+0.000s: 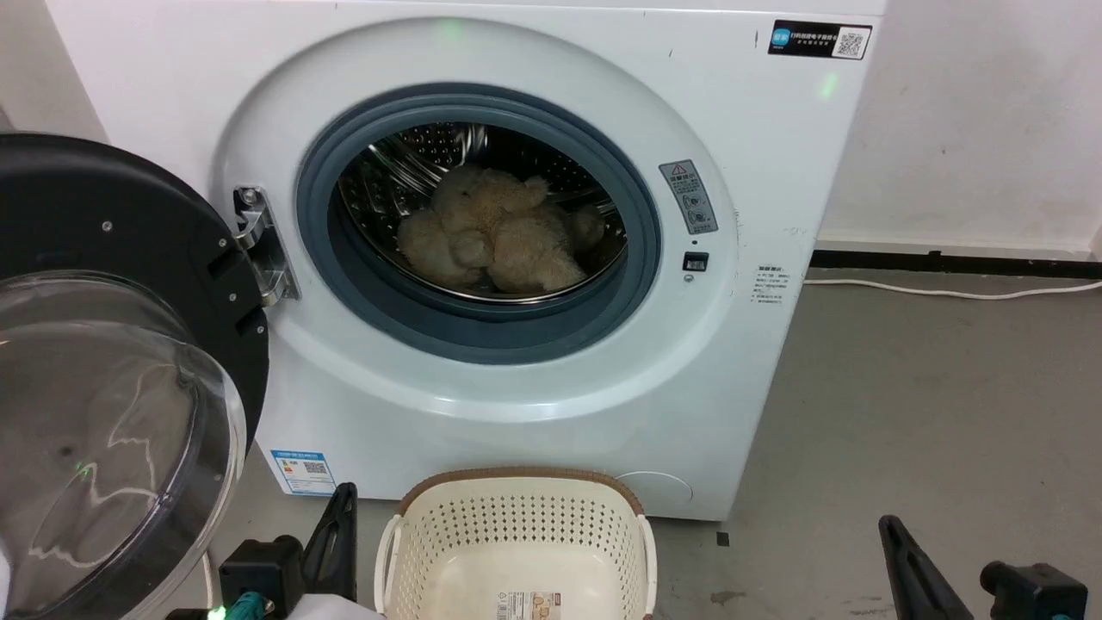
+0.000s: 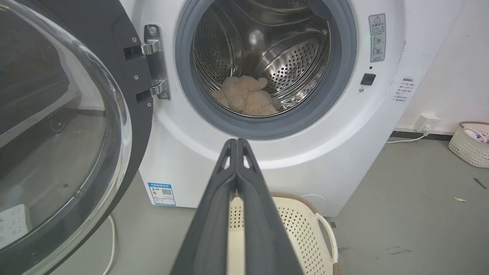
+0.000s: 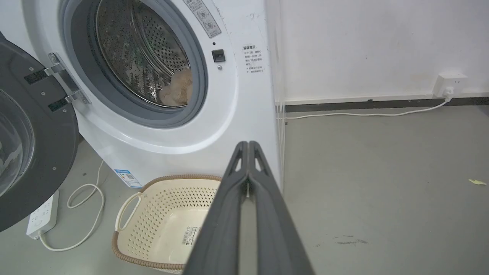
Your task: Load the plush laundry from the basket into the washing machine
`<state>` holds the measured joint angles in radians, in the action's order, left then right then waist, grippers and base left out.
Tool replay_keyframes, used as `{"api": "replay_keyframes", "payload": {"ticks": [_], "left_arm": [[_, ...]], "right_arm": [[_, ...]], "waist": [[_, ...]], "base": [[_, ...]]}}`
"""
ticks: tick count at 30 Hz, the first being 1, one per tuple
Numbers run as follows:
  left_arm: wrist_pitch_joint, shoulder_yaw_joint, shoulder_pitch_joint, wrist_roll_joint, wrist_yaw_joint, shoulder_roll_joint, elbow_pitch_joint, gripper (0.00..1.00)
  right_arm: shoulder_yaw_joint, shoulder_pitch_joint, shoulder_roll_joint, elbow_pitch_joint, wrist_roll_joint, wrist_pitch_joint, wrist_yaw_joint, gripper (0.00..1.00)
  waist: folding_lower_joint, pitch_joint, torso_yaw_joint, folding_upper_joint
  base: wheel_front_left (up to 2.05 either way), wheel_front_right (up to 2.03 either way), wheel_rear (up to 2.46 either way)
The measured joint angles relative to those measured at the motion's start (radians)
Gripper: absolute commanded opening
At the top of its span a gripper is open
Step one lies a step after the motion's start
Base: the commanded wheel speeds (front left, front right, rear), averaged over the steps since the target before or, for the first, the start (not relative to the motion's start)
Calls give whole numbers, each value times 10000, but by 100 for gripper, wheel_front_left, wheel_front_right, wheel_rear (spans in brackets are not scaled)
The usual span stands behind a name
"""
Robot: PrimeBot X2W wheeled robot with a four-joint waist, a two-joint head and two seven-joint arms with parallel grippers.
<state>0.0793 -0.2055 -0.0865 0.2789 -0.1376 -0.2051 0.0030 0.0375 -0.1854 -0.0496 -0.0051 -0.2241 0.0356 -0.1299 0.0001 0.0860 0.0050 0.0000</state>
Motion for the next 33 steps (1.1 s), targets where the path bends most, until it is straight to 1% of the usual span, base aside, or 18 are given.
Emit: {"api": "replay_keyframes", "payload": {"ticks": [33], "left_arm": [[-219, 614, 219, -830, 376, 430, 0, 0]], "right_arm": [[-102, 521, 0, 2, 660, -90, 0, 0]], "waist": [[0, -260, -15, 0]], "base": [[0, 0, 0]]}}
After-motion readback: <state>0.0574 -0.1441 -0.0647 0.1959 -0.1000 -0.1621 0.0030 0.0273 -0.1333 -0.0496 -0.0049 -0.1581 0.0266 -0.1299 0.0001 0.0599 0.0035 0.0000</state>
